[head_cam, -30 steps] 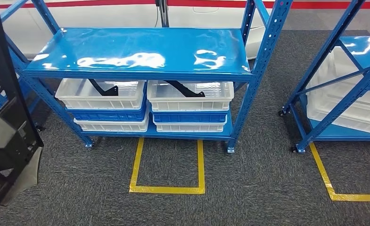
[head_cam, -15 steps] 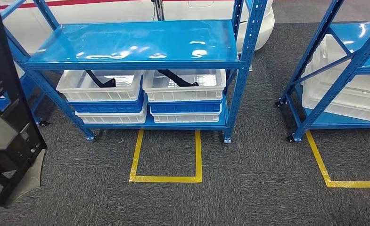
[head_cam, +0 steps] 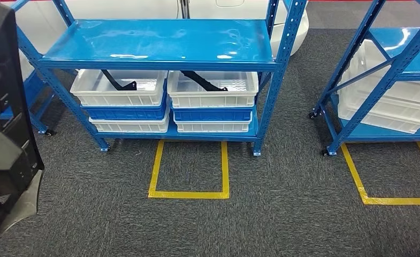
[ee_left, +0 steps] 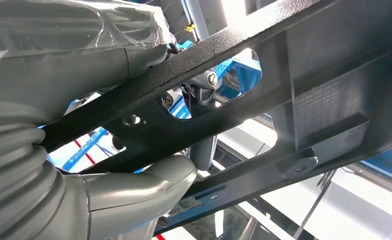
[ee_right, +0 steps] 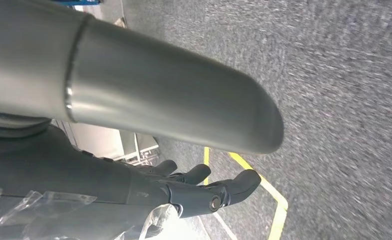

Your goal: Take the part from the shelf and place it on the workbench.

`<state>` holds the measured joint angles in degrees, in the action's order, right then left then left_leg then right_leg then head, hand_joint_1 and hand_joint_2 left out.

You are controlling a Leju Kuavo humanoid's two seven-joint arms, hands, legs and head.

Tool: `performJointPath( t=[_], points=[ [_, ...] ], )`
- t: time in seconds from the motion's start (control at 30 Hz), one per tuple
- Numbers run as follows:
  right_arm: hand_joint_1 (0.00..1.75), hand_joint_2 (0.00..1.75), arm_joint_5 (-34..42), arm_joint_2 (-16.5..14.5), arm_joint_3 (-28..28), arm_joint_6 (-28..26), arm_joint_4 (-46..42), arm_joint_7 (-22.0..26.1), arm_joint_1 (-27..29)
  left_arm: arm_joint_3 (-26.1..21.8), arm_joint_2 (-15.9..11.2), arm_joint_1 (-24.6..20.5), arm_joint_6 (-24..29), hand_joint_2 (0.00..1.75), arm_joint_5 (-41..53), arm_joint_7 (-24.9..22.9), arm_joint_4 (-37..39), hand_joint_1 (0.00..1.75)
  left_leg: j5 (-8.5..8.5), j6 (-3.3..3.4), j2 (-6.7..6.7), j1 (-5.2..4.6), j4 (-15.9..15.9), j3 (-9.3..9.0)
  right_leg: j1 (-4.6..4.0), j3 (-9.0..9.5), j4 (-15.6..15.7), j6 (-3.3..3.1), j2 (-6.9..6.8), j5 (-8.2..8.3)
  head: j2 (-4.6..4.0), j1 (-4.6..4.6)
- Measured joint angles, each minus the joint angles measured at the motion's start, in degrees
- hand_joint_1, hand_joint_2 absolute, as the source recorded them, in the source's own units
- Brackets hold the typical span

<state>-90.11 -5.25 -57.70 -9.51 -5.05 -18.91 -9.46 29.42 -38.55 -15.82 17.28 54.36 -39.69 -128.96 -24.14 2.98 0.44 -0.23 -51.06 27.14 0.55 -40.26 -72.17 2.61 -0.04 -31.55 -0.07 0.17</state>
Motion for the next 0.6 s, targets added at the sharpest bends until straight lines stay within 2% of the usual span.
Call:
performJointPath(
  t=[0.03,0.07,0.1,0.13,0.17,0.23,0.3,0.33,0.4,0.47,0.5,0.53,0.57,0.6],
  points=[
    [0.00,0.00,0.0,0.0,-0.1,0.0,0.0,0.0,0.0,0.2,0.0,0.0,0.0,1.75,0.2,0.0,0.0,1.75,0.19,-0.11,-0.19,0.00,-0.1,0.32,0.01,1.07,0.8,0.03,0.02,0.62,0.00,-0.01],
    [0.00,0.00,0.0,0.0,-0.2,0.0,0.0,0.0,0.0,0.4,0.0,0.0,-0.1,1.75,0.3,0.0,0.0,1.75,0.30,-0.22,-0.42,0.04,-0.4,0.56,0.03,3.31,4.0,0.00,0.16,2.11,0.00,-0.01],
    [0.00,0.00,0.0,0.1,-0.3,-0.1,0.0,0.0,0.0,0.5,0.0,0.0,-0.1,1.75,0.4,0.0,0.0,1.75,0.32,-0.36,-0.64,0.09,-0.7,0.80,0.08,6.10,8.5,-0.09,0.62,3.75,0.00,-0.02],
    [0.00,0.00,0.0,0.1,-0.4,-0.1,0.0,0.0,0.1,0.6,0.0,0.0,-0.2,1.75,0.4,0.0,0.0,1.75,0.28,-0.54,-0.84,0.04,-1.2,1.16,0.11,8.55,12.7,-0.21,1.33,4.87,0.00,-0.01],
    [0.00,0.00,0.0,0.2,-0.5,-0.2,0.0,0.0,0.2,0.7,0.0,-0.1,-0.2,1.75,0.3,0.1,0.0,1.75,0.28,-0.76,-0.98,0.00,-1.6,1.61,0.13,10.04,15.6,-0.40,1.91,5.50,0.00,-0.02],
    [0.00,0.00,0.0,0.2,-0.6,-0.2,0.0,0.0,0.2,0.7,0.0,-0.1,-0.1,1.75,0.0,0.2,0.0,1.75,0.46,-1.36,-1.40,-0.04,-2.2,2.51,-0.04,10.50,17.1,-0.80,2.30,5.46,0.00,-0.04],
    [0.00,0.00,0.0,0.2,-0.7,-0.3,0.0,0.0,0.1,0.7,0.1,-0.1,0.1,1.75,0.0,0.4,0.1,1.75,0.46,-1.93,-1.82,0.12,-2.6,3.03,0.06,10.19,17.1,-1.37,1.48,5.77,0.00,-0.08],
    [0.00,0.00,0.0,0.2,-0.7,-0.3,0.0,0.0,0.0,0.7,0.0,-0.1,0.2,1.75,0.0,0.5,0.1,1.75,-0.22,-2.26,-1.79,0.19,-3.6,3.52,0.17,10.14,17.2,-1.67,1.01,5.94,0.00,-0.15],
    [0.00,0.00,0.0,0.3,-0.8,-0.4,0.0,0.0,0.0,0.8,0.1,0.0,0.7,1.75,0.0,0.8,0.1,1.75,-3.59,-3.01,-1.46,0.46,-9.4,6.09,0.33,9.93,17.3,-2.06,-0.05,6.18,0.00,-0.29],
    [0.00,0.00,0.0,0.4,-0.8,-0.4,0.0,0.0,0.0,0.8,0.1,0.2,1.2,1.75,-0.1,1.1,0.3,1.75,-7.23,-3.67,-1.30,0.81,-17.7,9.75,0.29,9.63,17.3,-2.21,-1.16,6.27,0.00,-0.37],
    [0.00,0.00,0.0,0.5,-0.9,-0.4,0.0,0.0,0.0,0.9,0.2,0.4,1.4,1.75,-0.1,1.2,0.3,1.75,-7.83,-3.85,-1.21,0.94,-20.0,10.73,0.28,9.53,17.3,-2.23,-1.73,6.30,0.00,-0.38],
    [0.00,0.00,0.0,0.6,-0.9,-0.4,0.0,0.0,0.0,1.0,0.2,0.6,1.5,1.75,-0.2,1.2,0.4,1.75,-7.26,-3.94,-1.05,1.03,-19.9,10.49,0.27,9.52,17.3,-2.23,-2.30,6.31,0.00,-0.38],
    [0.00,0.00,0.0,0.7,-0.9,-0.4,0.0,0.0,0.0,1.1,0.2,0.7,1.6,1.75,-0.2,1.3,0.5,1.75,-5.64,-3.93,-0.68,1.08,-17.2,8.98,0.27,9.57,17.3,-2.22,-2.85,6.31,0.00,-0.39],
    [0.00,0.00,0.0,0.8,-0.9,-0.4,0.0,0.0,-0.1,1.2,0.2,0.8,1.7,1.75,-0.1,1.4,0.6,1.75,-3.49,-3.81,0.19,1.07,-12.7,6.55,0.26,9.68,17.3,-2.20,-3.38,6.31,0.00,-0.39]
  ],
)
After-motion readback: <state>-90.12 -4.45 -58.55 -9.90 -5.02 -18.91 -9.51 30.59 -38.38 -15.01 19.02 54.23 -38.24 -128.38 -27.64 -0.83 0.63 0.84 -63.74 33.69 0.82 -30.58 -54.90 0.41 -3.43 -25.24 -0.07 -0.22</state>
